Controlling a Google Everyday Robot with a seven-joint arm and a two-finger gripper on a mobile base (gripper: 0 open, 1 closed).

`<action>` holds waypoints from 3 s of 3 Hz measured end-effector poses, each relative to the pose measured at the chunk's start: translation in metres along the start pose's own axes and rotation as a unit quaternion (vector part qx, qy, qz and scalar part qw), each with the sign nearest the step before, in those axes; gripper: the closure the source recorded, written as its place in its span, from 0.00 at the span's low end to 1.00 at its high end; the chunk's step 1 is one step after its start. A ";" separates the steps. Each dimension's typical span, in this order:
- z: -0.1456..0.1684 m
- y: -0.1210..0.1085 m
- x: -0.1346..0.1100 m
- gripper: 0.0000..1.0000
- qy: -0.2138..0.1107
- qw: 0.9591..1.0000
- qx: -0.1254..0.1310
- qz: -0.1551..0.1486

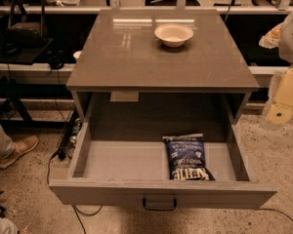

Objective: Pick blue chip bag from top drawer and place on counter

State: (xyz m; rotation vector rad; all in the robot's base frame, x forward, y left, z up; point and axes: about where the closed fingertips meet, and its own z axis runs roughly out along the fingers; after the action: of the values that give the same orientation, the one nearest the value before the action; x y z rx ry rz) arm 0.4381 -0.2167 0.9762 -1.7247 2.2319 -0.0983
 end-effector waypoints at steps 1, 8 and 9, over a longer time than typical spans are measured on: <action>0.000 0.000 0.000 0.00 0.000 1.000 0.000 0.000; 0.242 0.023 -0.047 0.00 0.050 0.940 -0.159 0.299; 0.291 0.031 -0.048 0.00 0.058 0.913 -0.188 0.357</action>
Offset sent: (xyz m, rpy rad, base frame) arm 0.0367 0.0263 -0.0582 0.0915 0.1465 -0.2326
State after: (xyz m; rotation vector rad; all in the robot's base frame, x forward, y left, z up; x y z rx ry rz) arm 0.5039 -0.1219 0.7033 -0.9441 2.9671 0.4304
